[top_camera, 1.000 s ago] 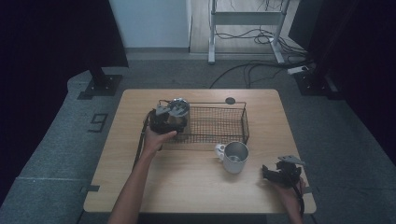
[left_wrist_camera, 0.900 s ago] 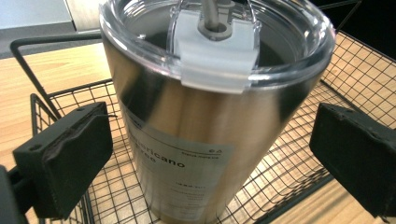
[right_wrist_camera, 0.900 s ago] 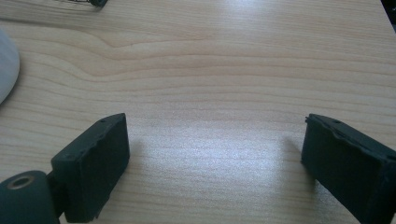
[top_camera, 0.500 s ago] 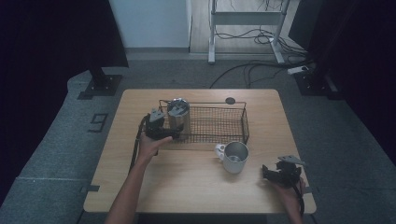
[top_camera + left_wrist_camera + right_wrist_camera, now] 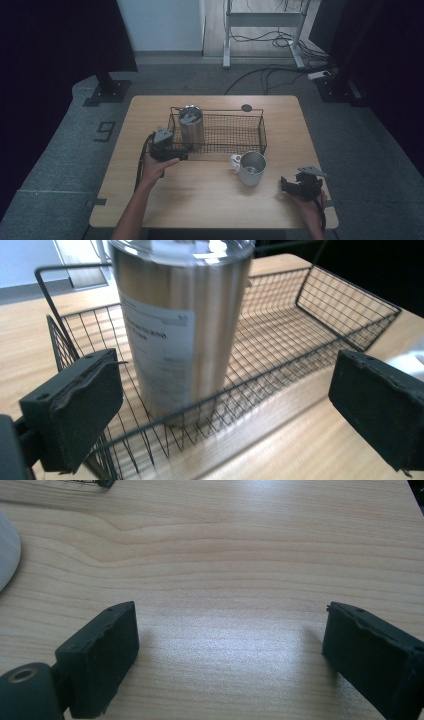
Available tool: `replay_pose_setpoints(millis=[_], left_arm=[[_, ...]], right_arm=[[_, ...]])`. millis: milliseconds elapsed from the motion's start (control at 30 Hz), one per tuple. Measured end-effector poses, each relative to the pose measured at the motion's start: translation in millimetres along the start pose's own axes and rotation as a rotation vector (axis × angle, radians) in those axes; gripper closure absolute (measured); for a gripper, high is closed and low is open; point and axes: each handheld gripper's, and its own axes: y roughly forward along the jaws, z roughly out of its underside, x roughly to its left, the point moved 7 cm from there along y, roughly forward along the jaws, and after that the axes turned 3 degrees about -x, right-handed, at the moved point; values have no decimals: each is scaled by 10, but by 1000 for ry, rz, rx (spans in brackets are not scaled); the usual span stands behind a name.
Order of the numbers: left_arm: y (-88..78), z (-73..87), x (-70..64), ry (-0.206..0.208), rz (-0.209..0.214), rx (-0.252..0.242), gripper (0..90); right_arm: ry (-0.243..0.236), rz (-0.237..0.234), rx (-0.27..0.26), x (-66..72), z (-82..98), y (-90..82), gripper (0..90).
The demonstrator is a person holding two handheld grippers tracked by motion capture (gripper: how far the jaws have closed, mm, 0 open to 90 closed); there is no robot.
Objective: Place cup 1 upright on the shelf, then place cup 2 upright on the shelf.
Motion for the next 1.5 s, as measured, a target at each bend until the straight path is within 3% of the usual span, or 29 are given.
replay_pose_setpoints(millis=[267, 600, 900, 1233, 1333, 1500], left_arm=[[-136, 235, -22, -10, -12, 27, 27], [-285, 613, -42, -51, -19, 58, 45], [-295, 905, -103, -37, 4, 126, 54], [-343, 1000, -42, -52, -28, 124, 67], [-347, 1006, -33, -52, -28, 127, 71], [-343, 1035, -36, -47, -26, 140, 73]], right_arm=[[0, 0, 0, 0, 0, 0, 76], [1, 0, 0, 1, 1, -1, 76], [1, 1, 0, 0, 0, -1, 77], [4, 4, -9, 1, -4, -9, 119], [16, 44, -30, -28, -7, -34, 130], [11, 25, -43, -18, -2, -66, 130]])
